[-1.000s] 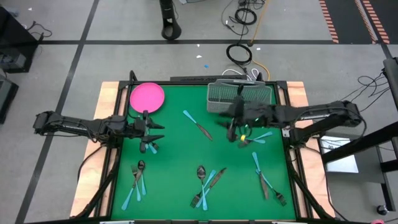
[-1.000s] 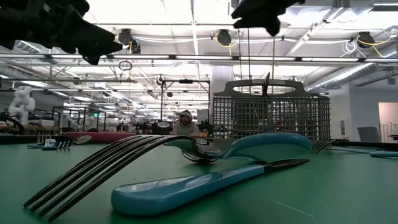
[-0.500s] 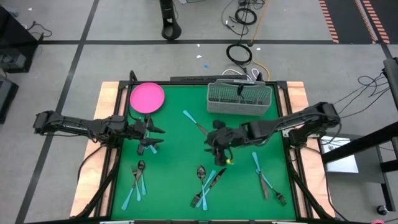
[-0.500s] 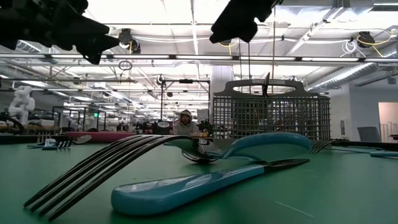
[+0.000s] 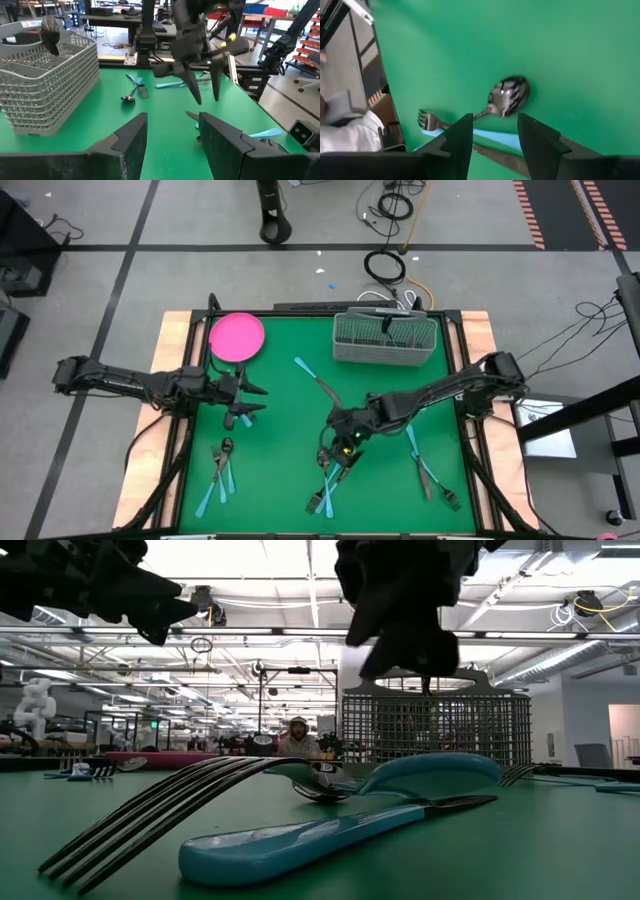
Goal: Sort silverware
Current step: Put the bottom right black spoon into the cutlery rack with the other black spoons
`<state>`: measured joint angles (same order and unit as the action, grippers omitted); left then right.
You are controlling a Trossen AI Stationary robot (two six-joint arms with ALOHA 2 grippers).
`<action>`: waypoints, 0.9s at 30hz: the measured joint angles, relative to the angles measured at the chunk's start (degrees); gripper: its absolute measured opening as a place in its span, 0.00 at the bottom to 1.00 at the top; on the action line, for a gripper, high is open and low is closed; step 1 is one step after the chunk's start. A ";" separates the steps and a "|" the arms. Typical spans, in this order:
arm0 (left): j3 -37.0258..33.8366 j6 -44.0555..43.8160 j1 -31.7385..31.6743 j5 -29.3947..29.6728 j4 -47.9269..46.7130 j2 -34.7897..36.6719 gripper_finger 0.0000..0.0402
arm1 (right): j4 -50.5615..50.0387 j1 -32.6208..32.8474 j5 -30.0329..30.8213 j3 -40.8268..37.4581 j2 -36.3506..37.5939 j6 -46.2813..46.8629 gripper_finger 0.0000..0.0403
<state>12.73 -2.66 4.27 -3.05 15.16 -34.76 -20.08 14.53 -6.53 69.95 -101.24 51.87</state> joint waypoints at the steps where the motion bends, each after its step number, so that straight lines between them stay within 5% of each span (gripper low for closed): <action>1: 0.00 0.00 0.00 0.00 0.00 -0.01 0.45 | 0.06 0.24 -0.04 0.00 -0.47 2.08 0.36; 8: 0.02 -0.84 0.00 0.22 0.98 -0.07 0.45 | -0.44 2.02 0.66 4.68 -4.17 10.51 0.36; 15: 0.02 -1.42 0.00 0.06 0.86 -0.04 0.45 | -15.25 4.70 3.63 16.89 -11.57 14.96 0.36; 27: 0.07 -1.13 0.00 -0.15 0.89 -0.04 0.45 | -23.05 7.13 4.24 32.04 -26.42 19.11 0.36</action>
<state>12.80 -3.78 4.27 -3.20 16.05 -34.81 -43.13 21.65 -2.29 101.99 -127.66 70.98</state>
